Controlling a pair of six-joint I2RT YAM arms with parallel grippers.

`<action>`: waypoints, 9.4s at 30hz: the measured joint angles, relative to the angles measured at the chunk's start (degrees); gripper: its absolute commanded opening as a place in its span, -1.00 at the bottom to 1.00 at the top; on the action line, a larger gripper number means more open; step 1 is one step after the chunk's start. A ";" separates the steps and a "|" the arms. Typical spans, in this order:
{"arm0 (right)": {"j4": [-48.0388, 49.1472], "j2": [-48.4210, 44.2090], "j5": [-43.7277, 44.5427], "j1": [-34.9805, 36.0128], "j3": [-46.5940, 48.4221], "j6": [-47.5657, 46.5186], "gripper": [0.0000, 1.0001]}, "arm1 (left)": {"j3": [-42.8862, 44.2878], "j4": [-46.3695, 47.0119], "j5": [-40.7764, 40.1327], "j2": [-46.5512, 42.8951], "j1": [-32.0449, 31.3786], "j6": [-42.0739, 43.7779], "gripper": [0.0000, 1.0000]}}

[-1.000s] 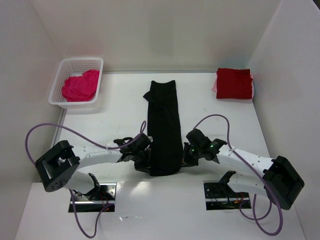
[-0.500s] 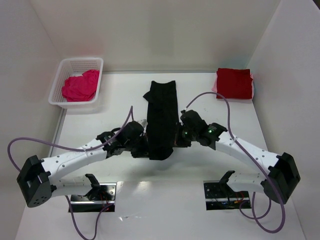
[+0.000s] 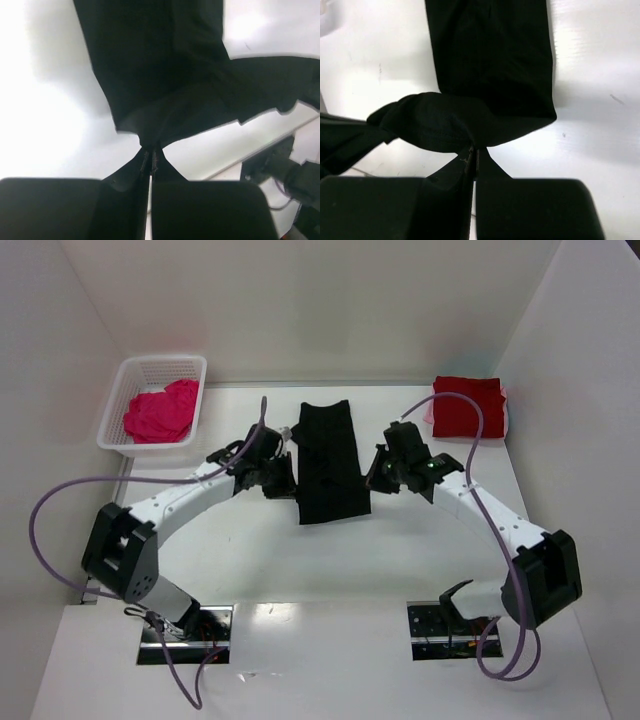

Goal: Fold and stack the t-shirts
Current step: Fold the folded rectangular tshirt in 1/3 of the way, then grab one side of the 2/3 rectangular tshirt with both arms, then fold the long partially folded tshirt into a neat square

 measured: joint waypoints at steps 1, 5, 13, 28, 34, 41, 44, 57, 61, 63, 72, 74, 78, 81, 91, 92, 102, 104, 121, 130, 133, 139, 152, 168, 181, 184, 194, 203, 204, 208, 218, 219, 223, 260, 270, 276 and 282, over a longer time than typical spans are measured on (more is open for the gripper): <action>0.24 0.81 -0.17 -0.46 0.17 -0.35 -0.97 | 1.31 0.28 0.70 2.27 0.83 0.90 -0.99; 1.99 5.31 -1.18 -1.70 0.52 -0.96 -0.95 | 5.79 1.01 3.76 10.16 3.65 4.55 -0.99; 6.80 14.38 -1.92 -3.17 3.30 -1.46 -0.92 | 11.43 2.10 8.52 19.80 7.48 8.52 -0.99; 12.74 26.16 -3.89 -7.13 8.81 -2.27 -0.85 | 17.14 4.24 14.19 29.05 11.87 13.51 -0.85; 14.40 29.31 -4.63 -7.78 10.75 -2.64 -0.81 | 20.74 4.81 15.19 31.54 12.74 15.28 -0.45; 14.95 30.75 -3.93 -8.22 11.56 -3.17 0.13 | 23.45 5.22 16.46 35.10 13.35 16.74 0.12; 15.34 30.75 -3.26 -8.33 12.37 -3.80 0.26 | 23.45 4.94 16.79 35.47 13.88 16.90 0.27; 19.76 30.75 -2.95 -8.96 15.61 -3.19 0.24 | 24.81 5.11 20.13 34.84 18.49 18.43 0.63; 20.04 30.49 -3.72 -8.96 14.91 -2.38 -0.39 | 21.16 5.97 23.93 30.64 18.40 19.32 0.60; 20.41 29.31 -4.09 -8.94 12.92 -2.21 -0.59 | 17.90 6.19 25.66 27.32 18.25 19.89 0.46; 17.33 22.53 -5.01 -8.94 6.67 -4.68 -0.72 | 11.61 6.10 27.52 21.42 12.96 21.64 0.57; 16.70 21.88 -4.87 -8.83 6.36 -5.35 -0.72 | 11.63 6.10 25.49 21.44 9.97 21.49 0.66; 15.26 21.35 -2.99 -8.26 6.10 -5.84 -0.72 | 12.39 5.33 19.43 21.64 4.55 20.76 0.83; 13.97 20.24 -0.31 -8.02 5.29 -5.64 -0.69 | 14.16 5.01 13.16 22.53 1.22 18.95 0.91; 11.91 6.82 5.20 -8.02 0.31 -3.39 -0.57 | 19.61 7.08 -2.58 31.34 -4.98 8.92 0.91; 11.85 5.38 5.42 -8.02 -0.24 -3.23 -0.57 | 20.31 7.52 -3.65 31.76 -5.27 8.28 0.91; 11.17 -1.64 6.23 -8.02 -4.28 -2.32 -0.57 | 29.38 5.40 -13.25 38.23 -5.95 4.42 0.94; 10.93 -1.77 6.25 -8.02 -4.55 -2.03 -0.55 | 30.88 4.55 -15.58 39.17 -5.95 4.24 0.94; 10.34 -5.09 6.40 -8.04 -6.49 -1.33 -0.55 | 39.63 -1.38 -31.95 44.94 -5.95 2.89 0.98; 10.40 -6.16 6.43 -8.83 -7.02 -1.33 -0.55 | 45.00 -1.55 -36.59 46.64 -5.60 2.89 0.98; 10.38 -6.27 6.43 -8.96 -7.43 -1.31 -0.55 | 45.94 -0.96 -37.55 46.73 -5.09 2.89 0.98; 10.40 -6.60 6.43 -8.96 -8.07 -1.36 -0.52 | 48.02 0.33 -38.36 47.84 -3.74 2.97 0.98; 13.81 -1.88 3.63 -8.96 -7.91 -1.70 -0.21 | 50.07 2.86 -34.38 47.30 3.13 9.66 0.98; 19.58 18.75 -3.87 -7.61 1.01 -3.85 0.50 | 17.25 5.73 -2.10 21.66 12.63 16.92 0.98; 19.52 26.75 -5.01 -4.37 4.24 -4.59 0.31 | 7.08 4.37 7.17 22.05 10.38 16.63 0.89; 19.32 26.77 -5.01 -4.26 4.24 -4.63 0.25 | 6.80 5.16 8.17 22.43 10.43 16.61 0.87; 18.69 26.77 -5.07 -3.65 3.10 -4.76 0.13 | 6.80 7.41 9.51 23.71 10.43 16.39 0.73; 18.16 26.77 -5.18 -3.34 1.70 -4.76 0.13 | 6.82 8.35 9.90 24.33 10.91 16.26 0.50; 18.18 26.77 -5.18 -3.26 1.40 -4.76 0.13 | 6.82 8.39 9.90 24.35 10.93 16.11 0.47; 18.10 26.77 -5.60 -3.10 -0.04 -4.74 0.09 | 6.82 8.74 9.88 24.70 10.97 15.37 0.35; 19.67 27.02 -6.40 -2.36 -1.36 -3.37 -0.42 | 6.82 9.35 9.81 25.62 10.99 15.04 -0.10; 19.82 27.15 -6.45 -2.25 -1.36 -3.26 -0.52 | 6.82 9.35 9.84 25.75 11.02 15.04 -0.15; 20.35 27.93 -6.43 -2.01 -1.36 -2.84 -0.80 | 6.82 9.38 9.86 25.97 11.02 15.06 -0.46; 11.52 8.74 -4.37 0.48 1.25 0.48 -1.00 | 11.54 -4.52 10.03 9.84 9.22 15.32 -1.00; 12.39 20.52 -3.13 -1.03 15.87 -2.27 -0.98 | 27.67 -5.62 12.20 19.87 16.44 17.16 -0.97; 13.14 28.83 -2.71 -3.39 25.20 -3.37 -0.95 | 40.68 -6.43 15.28 31.06 18.82 18.62 -0.95; 13.64 36.13 -2.45 -5.03 33.29 -3.80 -0.93 | 51.47 -7.45 18.10 39.71 20.33 19.58 -0.95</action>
